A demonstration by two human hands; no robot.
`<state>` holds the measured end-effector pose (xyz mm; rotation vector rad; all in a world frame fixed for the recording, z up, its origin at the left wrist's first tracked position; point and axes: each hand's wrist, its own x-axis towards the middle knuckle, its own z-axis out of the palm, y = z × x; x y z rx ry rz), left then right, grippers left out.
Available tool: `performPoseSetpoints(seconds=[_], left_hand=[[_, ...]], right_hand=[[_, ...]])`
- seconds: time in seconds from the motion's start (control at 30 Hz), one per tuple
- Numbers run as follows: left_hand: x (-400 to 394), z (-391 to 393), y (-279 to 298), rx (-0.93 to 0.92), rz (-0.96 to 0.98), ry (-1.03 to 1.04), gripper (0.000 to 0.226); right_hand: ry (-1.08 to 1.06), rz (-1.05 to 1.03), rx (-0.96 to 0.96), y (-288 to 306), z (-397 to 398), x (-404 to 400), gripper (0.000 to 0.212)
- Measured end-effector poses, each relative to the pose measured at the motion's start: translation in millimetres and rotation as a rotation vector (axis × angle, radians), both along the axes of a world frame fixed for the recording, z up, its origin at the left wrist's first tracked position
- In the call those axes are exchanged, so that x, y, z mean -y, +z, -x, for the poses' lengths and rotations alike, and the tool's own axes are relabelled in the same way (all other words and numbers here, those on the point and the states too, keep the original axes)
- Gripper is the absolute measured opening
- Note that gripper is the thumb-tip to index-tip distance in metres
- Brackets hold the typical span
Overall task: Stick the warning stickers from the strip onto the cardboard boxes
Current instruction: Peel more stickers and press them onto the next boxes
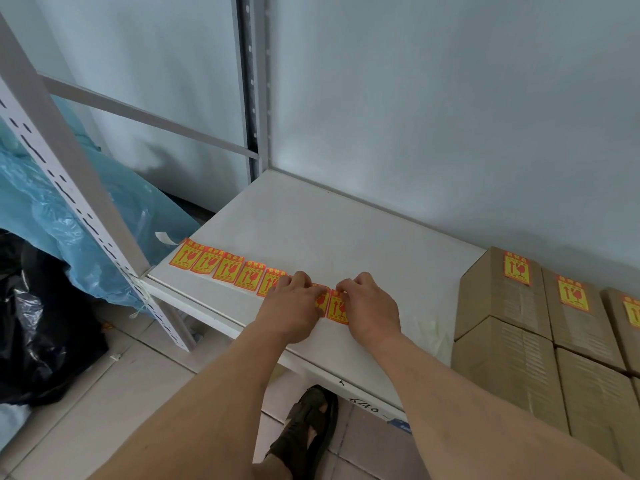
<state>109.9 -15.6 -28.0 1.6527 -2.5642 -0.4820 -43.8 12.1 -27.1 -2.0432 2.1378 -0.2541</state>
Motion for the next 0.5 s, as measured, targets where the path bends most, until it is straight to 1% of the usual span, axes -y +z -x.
performPoseSetpoints(seconds=[0.2, 0.33, 0.5], left_hand=[[0.9, -0.6, -2.1, -0.014, -0.005, 0.002, 0.046], [0.7, -0.4, -1.5, -0.017, -0.010, 0.005, 0.045], [-0.1, -0.8, -0.8, -0.013, -0.009, 0.001, 0.046]], right_hand=[[0.063, -0.030, -0.043, 1.7, 0.7, -0.8, 0.042], [0.080, -0.009, -0.057, 1.4, 1.8, -2.8, 0.036], [0.054, 0.035, 0.029, -3.1, 1.9, -2.7, 0.025]])
